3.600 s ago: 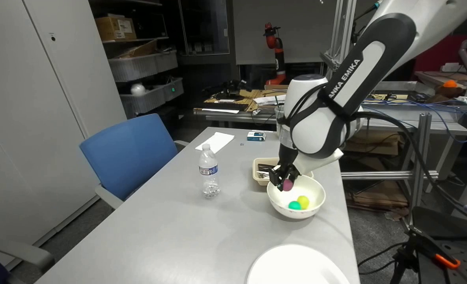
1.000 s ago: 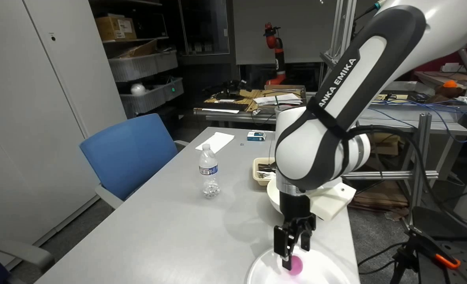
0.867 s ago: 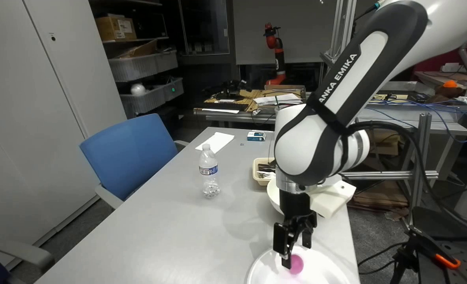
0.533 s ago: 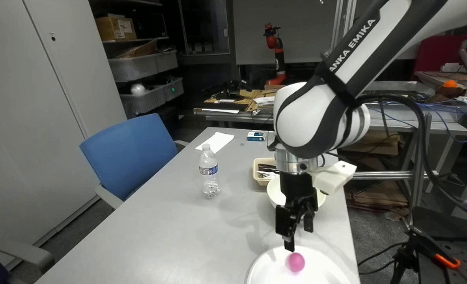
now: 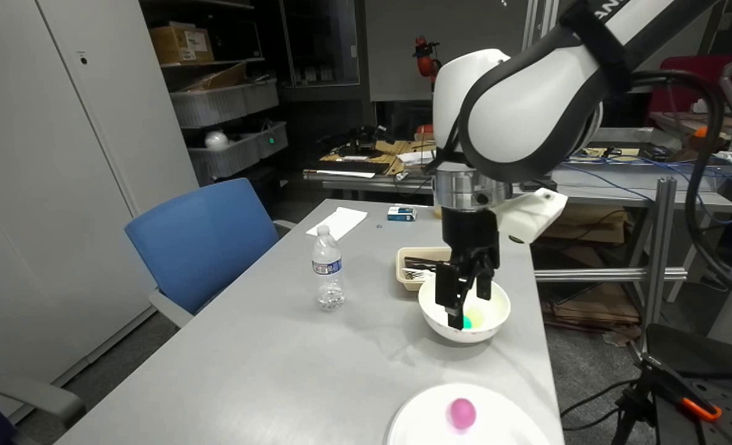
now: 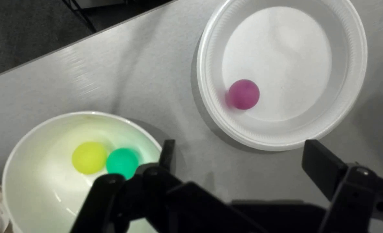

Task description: Get the red object from the white bowl on the right put it on the white plate on the left

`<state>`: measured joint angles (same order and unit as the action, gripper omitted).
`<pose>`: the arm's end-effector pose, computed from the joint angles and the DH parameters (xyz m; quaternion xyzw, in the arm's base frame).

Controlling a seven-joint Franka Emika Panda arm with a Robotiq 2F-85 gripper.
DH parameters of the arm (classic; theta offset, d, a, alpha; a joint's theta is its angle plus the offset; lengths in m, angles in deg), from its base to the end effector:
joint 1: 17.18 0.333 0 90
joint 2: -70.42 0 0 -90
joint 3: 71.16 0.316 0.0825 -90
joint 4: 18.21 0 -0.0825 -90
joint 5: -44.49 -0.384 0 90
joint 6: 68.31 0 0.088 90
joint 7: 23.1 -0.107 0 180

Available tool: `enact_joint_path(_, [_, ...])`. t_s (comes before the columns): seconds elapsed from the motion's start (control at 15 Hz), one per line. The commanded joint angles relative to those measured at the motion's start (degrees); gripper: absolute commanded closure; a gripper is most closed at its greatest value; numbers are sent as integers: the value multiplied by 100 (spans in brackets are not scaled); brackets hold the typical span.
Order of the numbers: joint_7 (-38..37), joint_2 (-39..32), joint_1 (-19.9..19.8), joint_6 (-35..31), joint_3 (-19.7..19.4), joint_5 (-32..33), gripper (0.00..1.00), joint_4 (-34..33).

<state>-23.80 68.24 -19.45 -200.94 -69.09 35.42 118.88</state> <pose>0.4828 0.0014 0.2922 -0.9947 0.0646 0.0580 0.0554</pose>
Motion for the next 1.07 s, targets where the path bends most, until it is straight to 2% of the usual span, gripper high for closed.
enact_joint_path(0.0, [-373, 550, 111, 105, -69, 377, 0, 228])
enact_joint_path(0.53, [-865, 1305, 37, 40, -75, 548, 0, 665])
enact_joint_path(0.6, [-655, 928, 86, 11, -79, 382, 0, 402])
enact_joint_path(1.0, [-671, 908, 86, 8, -81, 386, 0, 422])
